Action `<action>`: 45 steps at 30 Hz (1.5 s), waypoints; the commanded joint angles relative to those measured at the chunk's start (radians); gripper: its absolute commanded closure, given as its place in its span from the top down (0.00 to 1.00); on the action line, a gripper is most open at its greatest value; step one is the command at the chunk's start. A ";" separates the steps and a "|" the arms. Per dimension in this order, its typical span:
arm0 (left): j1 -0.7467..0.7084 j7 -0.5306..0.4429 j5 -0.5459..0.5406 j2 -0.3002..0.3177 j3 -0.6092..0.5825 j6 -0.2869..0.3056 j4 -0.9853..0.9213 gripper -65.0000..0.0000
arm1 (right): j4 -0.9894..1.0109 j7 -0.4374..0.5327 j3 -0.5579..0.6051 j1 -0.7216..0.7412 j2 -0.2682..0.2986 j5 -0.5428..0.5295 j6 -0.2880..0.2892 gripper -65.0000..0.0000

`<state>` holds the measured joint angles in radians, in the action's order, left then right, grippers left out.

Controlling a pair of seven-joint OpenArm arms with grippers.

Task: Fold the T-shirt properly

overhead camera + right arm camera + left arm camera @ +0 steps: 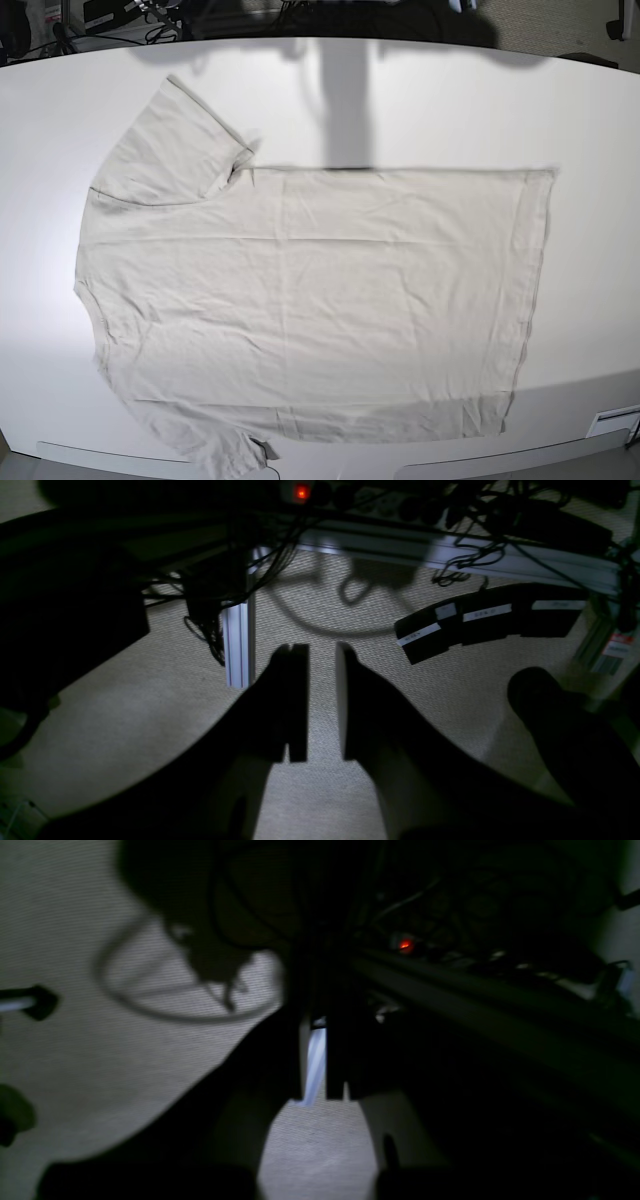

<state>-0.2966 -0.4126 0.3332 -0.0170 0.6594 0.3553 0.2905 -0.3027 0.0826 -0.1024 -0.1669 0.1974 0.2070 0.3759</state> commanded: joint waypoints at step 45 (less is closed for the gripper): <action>-0.636 0.076 -0.248 -0.003 -0.002 0.307 0.930 0.12 | -0.877 0.047 -0.001 -0.696 0.145 -0.127 0.126 0.16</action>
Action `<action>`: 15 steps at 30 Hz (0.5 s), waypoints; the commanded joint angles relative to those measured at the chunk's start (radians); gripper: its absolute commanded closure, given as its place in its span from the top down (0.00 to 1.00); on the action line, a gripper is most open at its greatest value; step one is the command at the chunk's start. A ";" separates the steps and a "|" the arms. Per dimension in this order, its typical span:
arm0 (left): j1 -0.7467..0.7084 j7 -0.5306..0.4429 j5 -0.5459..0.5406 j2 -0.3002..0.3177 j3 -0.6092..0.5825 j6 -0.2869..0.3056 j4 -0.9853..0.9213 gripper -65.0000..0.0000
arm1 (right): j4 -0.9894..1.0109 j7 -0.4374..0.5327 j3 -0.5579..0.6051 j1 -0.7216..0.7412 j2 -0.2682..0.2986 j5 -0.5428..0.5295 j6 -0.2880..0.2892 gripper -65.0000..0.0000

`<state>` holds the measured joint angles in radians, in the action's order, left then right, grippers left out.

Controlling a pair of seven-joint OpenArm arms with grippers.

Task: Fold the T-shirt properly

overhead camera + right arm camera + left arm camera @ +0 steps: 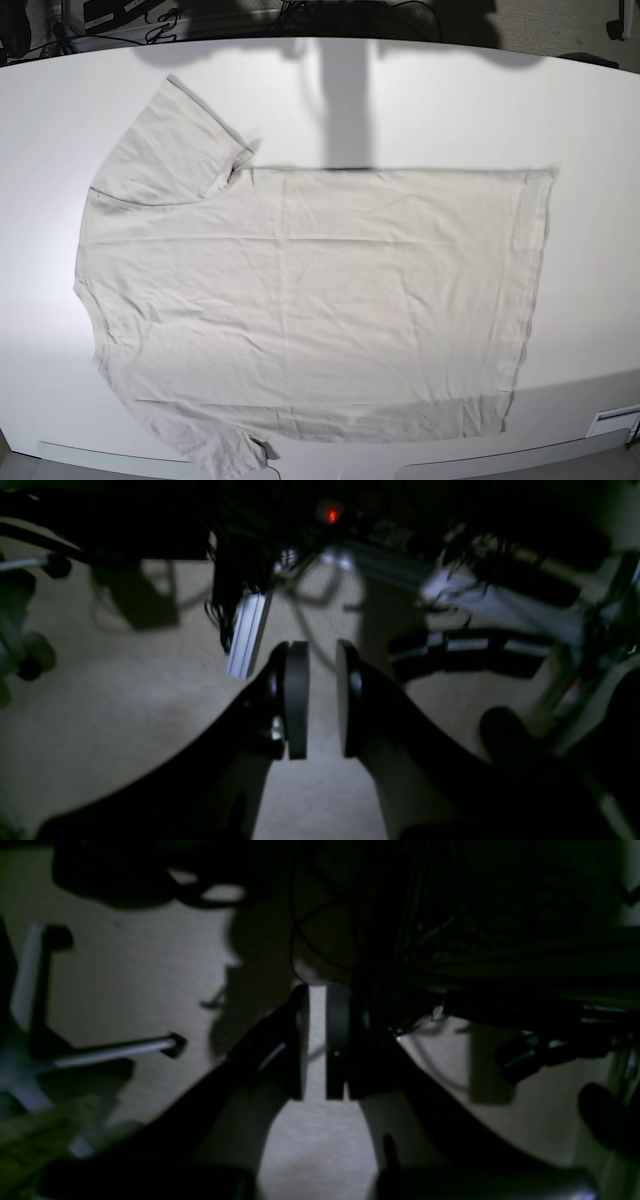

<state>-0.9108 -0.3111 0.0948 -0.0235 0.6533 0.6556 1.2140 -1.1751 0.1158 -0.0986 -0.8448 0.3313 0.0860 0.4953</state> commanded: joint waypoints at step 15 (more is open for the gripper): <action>-0.201 0.012 -0.077 0.005 -0.065 0.037 0.478 0.14 | -0.538 -0.048 -0.006 -0.309 0.039 -0.007 0.006 0.16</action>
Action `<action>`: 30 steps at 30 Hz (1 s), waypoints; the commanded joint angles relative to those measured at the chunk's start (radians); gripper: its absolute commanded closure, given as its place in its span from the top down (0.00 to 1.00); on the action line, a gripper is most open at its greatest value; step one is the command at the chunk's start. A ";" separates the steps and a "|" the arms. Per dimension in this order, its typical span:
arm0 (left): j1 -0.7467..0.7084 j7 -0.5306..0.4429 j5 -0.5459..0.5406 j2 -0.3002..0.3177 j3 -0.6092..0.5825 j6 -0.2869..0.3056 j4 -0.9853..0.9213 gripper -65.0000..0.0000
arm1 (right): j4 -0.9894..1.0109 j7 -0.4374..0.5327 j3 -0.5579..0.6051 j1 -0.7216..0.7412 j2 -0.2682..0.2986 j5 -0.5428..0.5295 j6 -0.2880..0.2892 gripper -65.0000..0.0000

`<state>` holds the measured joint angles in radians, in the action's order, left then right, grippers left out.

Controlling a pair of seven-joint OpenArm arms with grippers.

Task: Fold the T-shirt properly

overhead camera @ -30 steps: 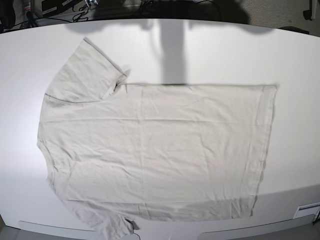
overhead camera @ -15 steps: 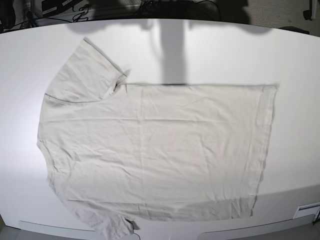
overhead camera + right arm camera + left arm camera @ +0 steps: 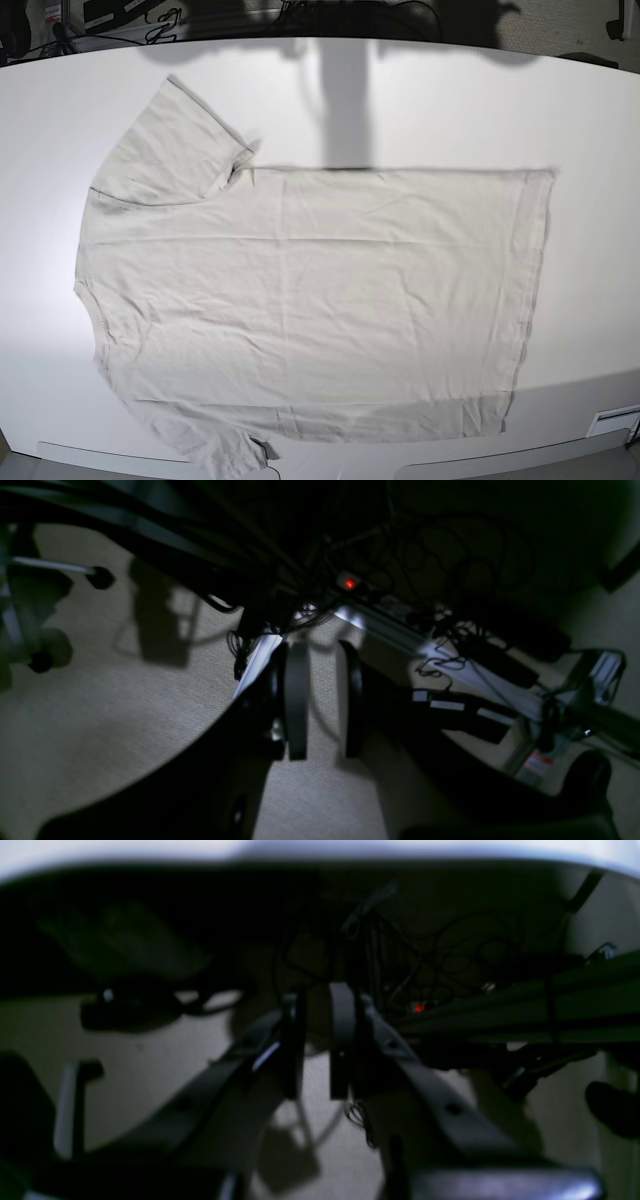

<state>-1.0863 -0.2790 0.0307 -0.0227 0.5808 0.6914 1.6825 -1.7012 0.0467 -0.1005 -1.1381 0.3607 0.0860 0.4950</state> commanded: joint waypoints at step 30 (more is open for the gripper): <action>0.183 0.137 0.283 0.265 0.006 -0.014 0.401 0.27 | -0.431 -0.204 -0.006 0.098 0.290 0.256 -0.126 0.17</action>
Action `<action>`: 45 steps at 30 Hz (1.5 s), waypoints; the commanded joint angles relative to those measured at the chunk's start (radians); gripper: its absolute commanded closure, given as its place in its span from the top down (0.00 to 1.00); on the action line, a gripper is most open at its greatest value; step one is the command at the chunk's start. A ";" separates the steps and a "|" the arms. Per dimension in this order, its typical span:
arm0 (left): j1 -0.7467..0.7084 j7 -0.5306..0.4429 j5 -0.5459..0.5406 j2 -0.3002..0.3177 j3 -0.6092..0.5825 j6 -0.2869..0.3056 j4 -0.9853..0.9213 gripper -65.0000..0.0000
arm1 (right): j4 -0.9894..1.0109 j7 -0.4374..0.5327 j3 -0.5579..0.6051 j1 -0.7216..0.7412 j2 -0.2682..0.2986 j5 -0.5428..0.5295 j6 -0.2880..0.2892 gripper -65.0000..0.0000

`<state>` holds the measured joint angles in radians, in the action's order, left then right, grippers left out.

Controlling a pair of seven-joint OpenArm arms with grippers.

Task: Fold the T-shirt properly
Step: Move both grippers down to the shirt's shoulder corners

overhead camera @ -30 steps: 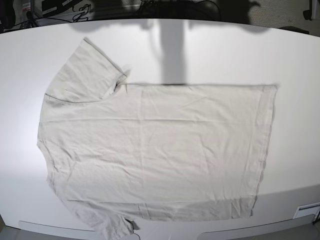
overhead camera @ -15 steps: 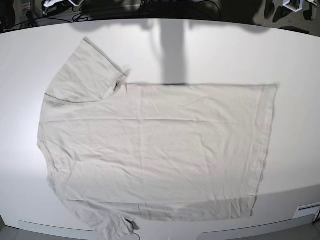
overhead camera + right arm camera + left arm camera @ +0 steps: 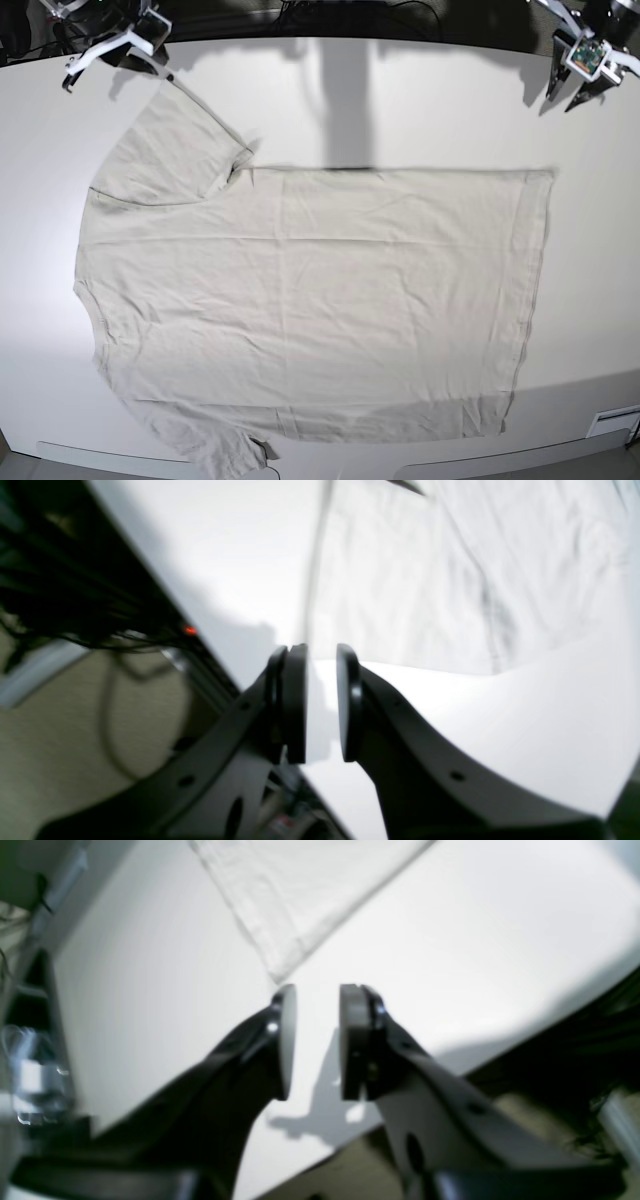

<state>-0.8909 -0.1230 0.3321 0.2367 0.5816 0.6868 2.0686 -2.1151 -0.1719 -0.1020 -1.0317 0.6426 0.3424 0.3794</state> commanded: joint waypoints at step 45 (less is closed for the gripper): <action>0.620 -0.057 0.386 0.236 -0.466 -0.104 -0.687 0.35 | -0.018 -0.143 -0.004 0.071 0.009 -0.002 -0.129 0.30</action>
<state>-0.2680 -0.2131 0.6975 0.4553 0.1150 0.5747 1.3823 -2.1151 -0.3237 -0.1020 -0.9535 0.6426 0.3389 0.2684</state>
